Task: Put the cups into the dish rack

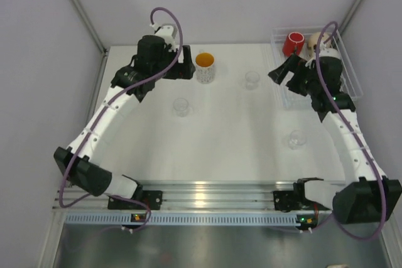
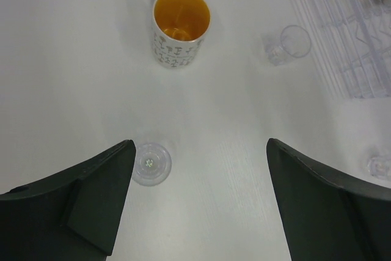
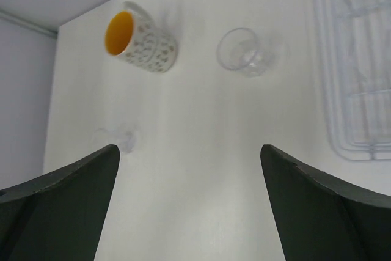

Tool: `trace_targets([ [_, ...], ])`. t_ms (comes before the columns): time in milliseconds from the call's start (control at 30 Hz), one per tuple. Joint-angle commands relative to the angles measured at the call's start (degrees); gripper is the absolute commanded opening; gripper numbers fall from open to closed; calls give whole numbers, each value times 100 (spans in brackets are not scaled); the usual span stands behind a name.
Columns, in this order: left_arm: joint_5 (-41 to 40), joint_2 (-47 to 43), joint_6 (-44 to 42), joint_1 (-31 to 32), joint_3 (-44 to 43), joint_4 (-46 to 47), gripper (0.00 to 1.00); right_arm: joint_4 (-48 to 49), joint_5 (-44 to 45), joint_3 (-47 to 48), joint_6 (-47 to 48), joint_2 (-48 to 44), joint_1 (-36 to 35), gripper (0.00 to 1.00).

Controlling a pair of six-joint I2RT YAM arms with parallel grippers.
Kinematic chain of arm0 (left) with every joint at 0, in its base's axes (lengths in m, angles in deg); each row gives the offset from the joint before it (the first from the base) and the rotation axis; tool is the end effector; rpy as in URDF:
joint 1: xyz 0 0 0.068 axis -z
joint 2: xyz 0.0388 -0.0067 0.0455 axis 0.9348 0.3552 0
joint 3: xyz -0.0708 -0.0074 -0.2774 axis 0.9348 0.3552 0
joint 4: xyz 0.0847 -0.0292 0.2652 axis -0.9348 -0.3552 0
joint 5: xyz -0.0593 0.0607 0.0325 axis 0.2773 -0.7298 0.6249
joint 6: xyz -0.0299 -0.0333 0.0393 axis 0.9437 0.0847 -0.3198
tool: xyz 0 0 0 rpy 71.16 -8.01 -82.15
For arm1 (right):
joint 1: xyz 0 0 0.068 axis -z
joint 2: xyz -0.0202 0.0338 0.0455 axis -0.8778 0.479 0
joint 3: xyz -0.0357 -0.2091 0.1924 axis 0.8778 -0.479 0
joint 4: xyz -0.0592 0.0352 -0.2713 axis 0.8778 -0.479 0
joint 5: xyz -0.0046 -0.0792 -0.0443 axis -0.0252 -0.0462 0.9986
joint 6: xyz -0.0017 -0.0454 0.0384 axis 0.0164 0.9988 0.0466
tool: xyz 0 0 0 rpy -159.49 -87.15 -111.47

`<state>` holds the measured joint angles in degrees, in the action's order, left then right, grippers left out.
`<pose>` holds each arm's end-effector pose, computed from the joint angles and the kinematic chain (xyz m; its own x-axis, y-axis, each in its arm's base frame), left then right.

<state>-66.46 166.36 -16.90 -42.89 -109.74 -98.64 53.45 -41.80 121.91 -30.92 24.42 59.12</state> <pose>0.2965 -0.1460 0.4326 -0.5048 -0.0562 -0.8614 0.3075 0.9207 -0.2403 0.2893 0.0221 0.3585 -0.5089 0.4727 -0.7195 0.0008 0.8360 0.5487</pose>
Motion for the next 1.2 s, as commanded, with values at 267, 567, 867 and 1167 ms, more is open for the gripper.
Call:
trace_targets([
  [267,-912,2383,756,-274,-1826,53,86,522,-264,-1119,344,-2066,-741,99],
  [567,-718,3694,2943,-609,-2408,368,74,557,-510,-1268,266,-2358,-749,99],
  [867,-332,4354,4386,-627,-2478,861,73,513,-359,-1374,337,-2543,-741,99],
  [1167,-252,4758,4659,-556,-2522,1002,69,592,-369,-1514,328,-2542,-749,99],
])
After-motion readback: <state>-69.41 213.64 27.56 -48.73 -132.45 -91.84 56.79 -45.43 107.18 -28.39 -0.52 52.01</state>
